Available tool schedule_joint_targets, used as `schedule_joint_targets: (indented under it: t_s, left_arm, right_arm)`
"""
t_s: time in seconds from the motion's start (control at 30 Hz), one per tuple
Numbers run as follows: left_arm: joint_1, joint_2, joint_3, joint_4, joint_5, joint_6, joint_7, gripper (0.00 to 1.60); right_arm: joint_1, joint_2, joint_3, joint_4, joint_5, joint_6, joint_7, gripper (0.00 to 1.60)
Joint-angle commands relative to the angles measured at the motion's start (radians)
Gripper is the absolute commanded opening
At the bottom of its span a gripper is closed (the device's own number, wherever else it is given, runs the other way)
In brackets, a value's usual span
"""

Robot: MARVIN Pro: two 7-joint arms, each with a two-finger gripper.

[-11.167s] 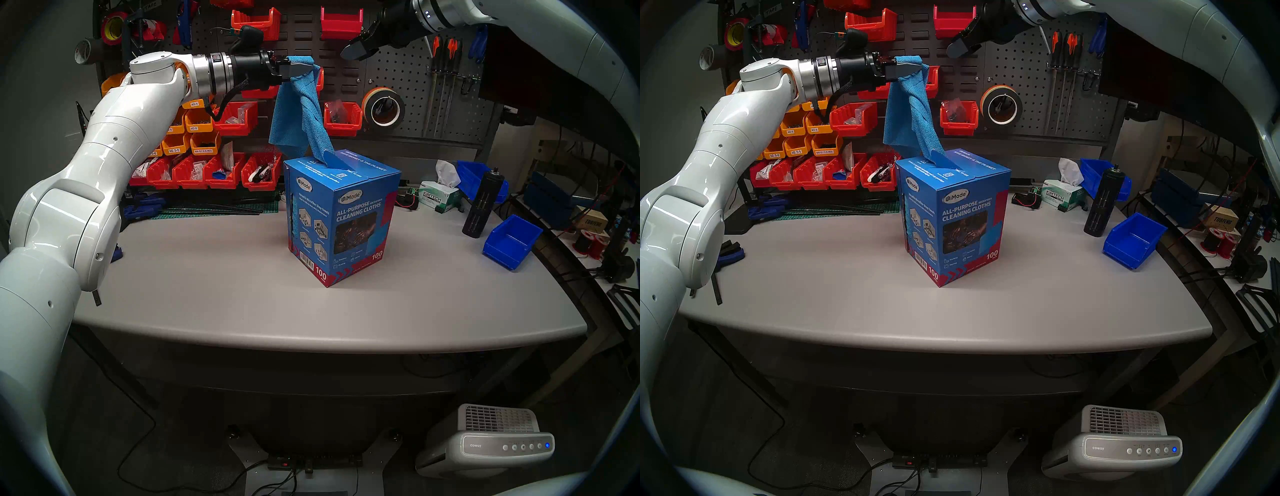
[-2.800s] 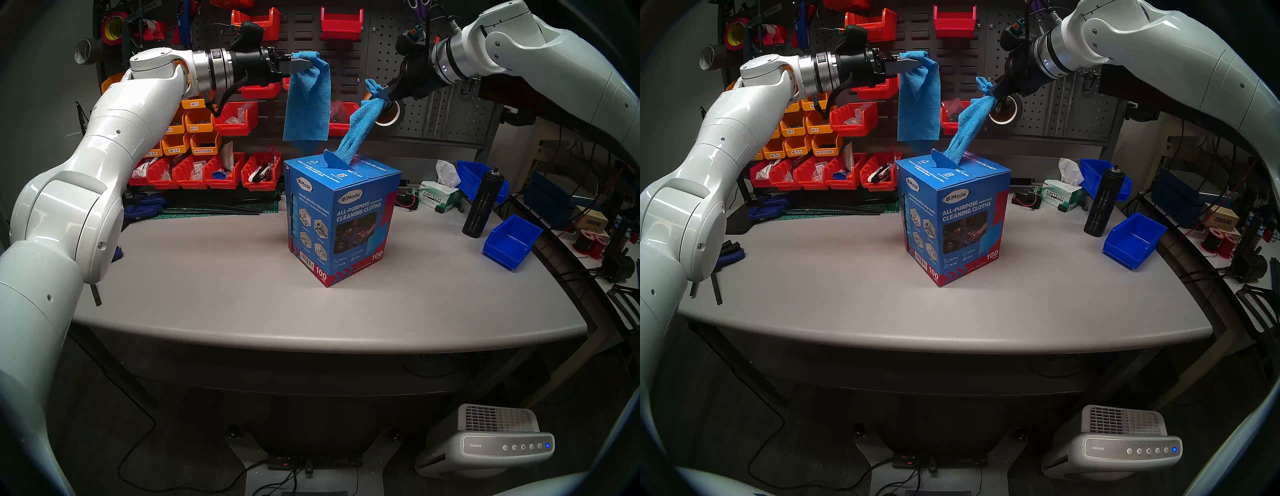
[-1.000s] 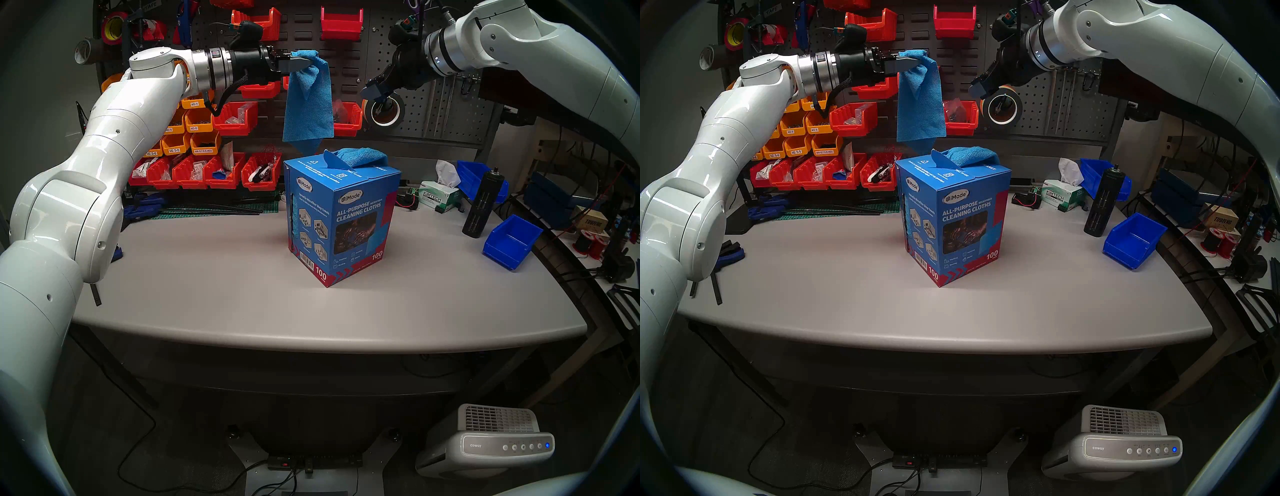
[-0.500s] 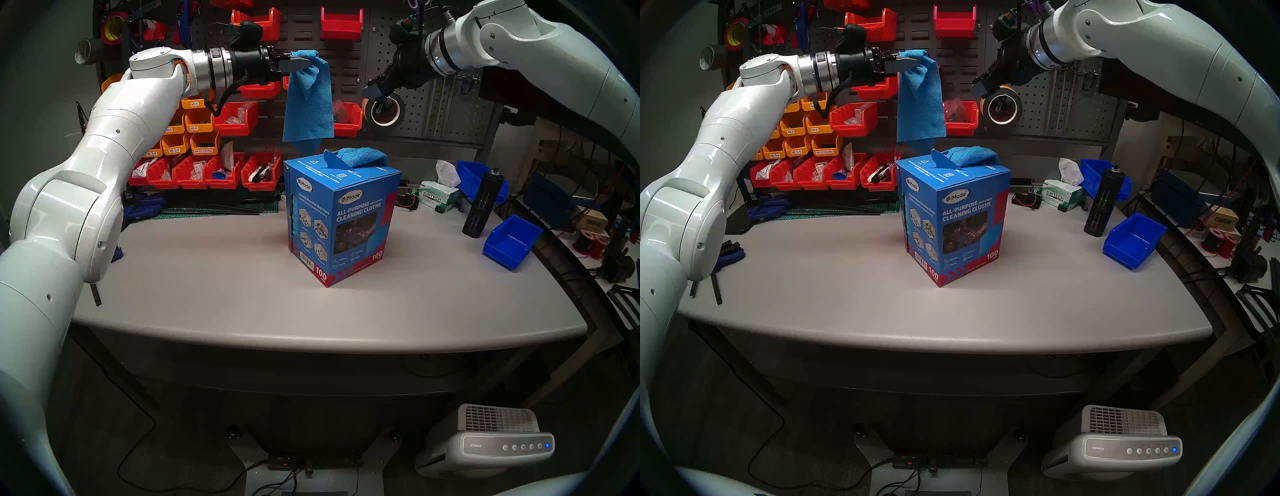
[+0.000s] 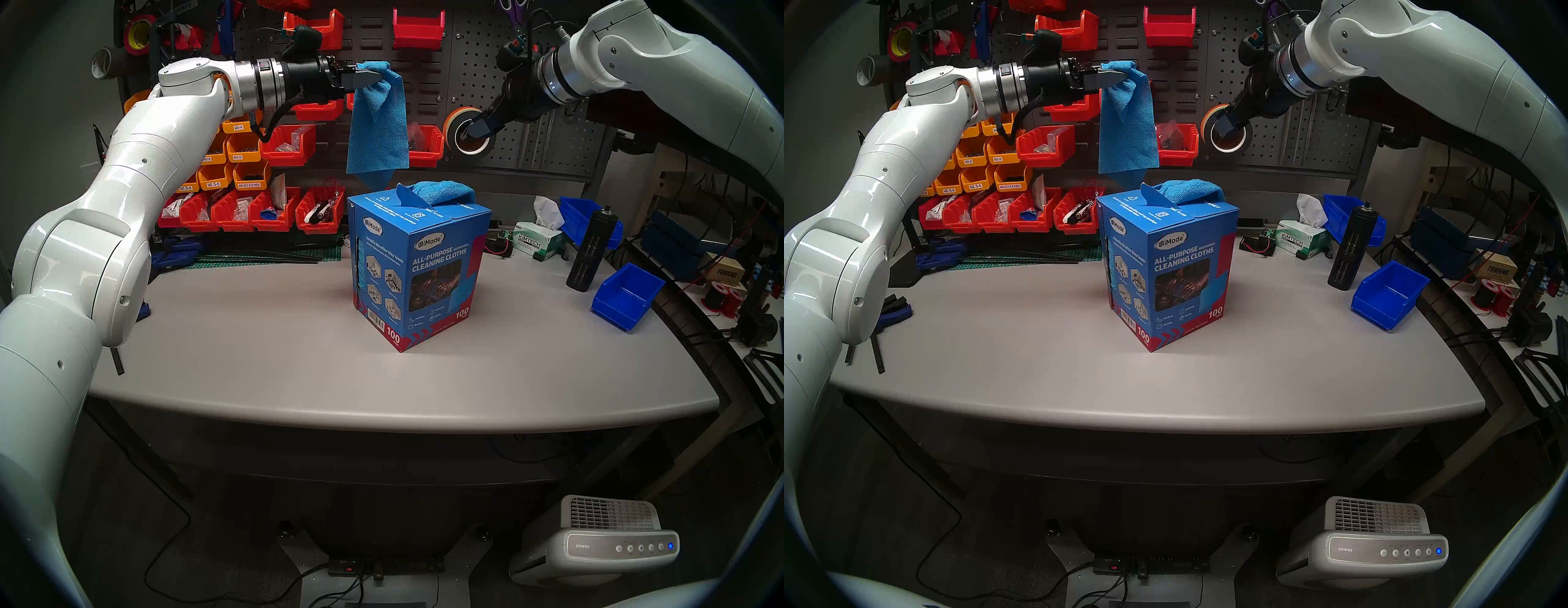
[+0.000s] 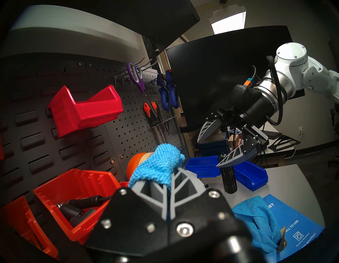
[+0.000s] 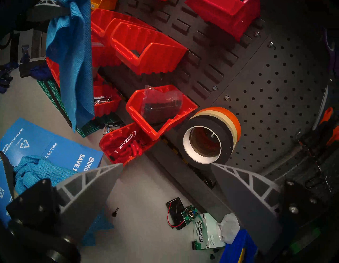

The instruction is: Take out a shop towel

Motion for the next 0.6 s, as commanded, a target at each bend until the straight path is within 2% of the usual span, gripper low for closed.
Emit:
schedule_joint_targets:
  t_s: [0.0,0.3,0.57]
  left_arm:
    - [-0.054,-0.001,-0.02,-0.011,-0.011,0.0,-0.004,0.0]
    - [-0.054,-0.002,-0.02,-0.009,-0.011,0.0,-0.005,0.0]
    - [-0.054,-0.002,-0.02,-0.009,-0.011,0.0,-0.005,0.0]
  right_arm:
    - [0.037,0.005,0.03,-0.017,0.017,0.029,-0.042,1.6]
    - [0.021,0.045,0.02,-0.059,0.062,0.096,-0.117,1.6]
    - [0.007,0.092,0.013,-0.103,0.1,0.12,-0.187,1.6]
